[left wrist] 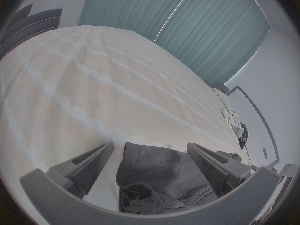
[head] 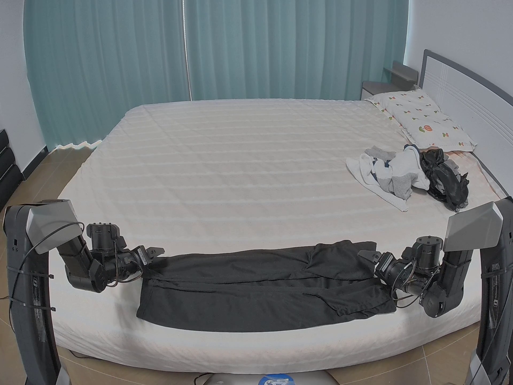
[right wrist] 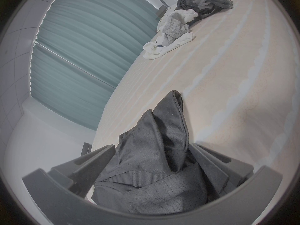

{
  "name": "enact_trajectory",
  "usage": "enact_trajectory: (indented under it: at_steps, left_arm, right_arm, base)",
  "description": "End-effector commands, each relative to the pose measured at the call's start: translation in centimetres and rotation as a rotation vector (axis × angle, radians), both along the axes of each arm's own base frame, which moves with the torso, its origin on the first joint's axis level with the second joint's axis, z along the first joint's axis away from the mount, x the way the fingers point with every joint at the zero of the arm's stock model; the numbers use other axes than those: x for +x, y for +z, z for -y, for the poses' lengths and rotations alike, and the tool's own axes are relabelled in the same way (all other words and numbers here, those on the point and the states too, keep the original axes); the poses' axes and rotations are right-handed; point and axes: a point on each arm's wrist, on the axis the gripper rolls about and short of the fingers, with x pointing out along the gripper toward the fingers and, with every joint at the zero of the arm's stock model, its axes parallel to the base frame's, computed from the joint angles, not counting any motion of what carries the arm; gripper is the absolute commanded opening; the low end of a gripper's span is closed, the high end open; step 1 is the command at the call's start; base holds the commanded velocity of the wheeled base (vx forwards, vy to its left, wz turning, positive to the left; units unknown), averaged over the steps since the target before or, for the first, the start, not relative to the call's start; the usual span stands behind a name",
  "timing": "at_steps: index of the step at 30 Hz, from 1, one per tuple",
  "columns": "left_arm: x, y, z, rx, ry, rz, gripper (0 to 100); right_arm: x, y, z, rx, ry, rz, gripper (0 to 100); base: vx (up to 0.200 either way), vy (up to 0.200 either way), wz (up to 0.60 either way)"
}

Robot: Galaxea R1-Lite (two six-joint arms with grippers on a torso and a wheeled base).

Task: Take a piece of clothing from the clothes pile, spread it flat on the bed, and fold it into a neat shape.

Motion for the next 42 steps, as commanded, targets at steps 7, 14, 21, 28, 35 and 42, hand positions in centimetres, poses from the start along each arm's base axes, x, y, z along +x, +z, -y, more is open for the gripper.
enact_trajectory:
  at_steps: [7, 14, 21, 28, 35, 42]
  left_arm:
    - [-0.03, -0.19, 0.1, 0.002, -0.002, -0.005, 100]
    - [-0.09, -0.33, 0.17, 0.005, -0.007, -0.023, 0]
    - [-0.06, -0.32, 0.17, 0.005, -0.007, -0.023, 0]
    - [0.21, -0.13, 0.09, 0.001, -0.002, -0.011, 0]
    - [0.51, 0.09, -0.06, 0.002, 0.005, 0.003, 0]
    - [0.89, 0.25, -0.52, -0.014, 0.029, 0.012, 0]
  right_arm:
    - [-0.02, 0.0, -0.06, 0.0, 0.002, 0.0, 100]
    - [-0.02, 0.0, -0.01, 0.0, 0.001, 0.0, 100]
    - [-0.02, 0.0, -0.01, -0.002, 0.001, 0.001, 100]
    - [0.02, 0.1, -0.02, 0.0, 0.001, 0.016, 100]
    - [0.03, 0.11, -0.01, 0.001, -0.001, 0.017, 100]
    - [0.01, 0.16, 0.04, 0.001, -0.002, 0.019, 100]
  base:
    - [0.0, 0.0, 0.0]
    - [0.0, 0.0, 0.0]
    - [0.0, 0.0, 0.0]
    - [0.0, 0.0, 0.0]
    - [0.0, 0.0, 0.0]
    - [0.0, 0.0, 0.0]
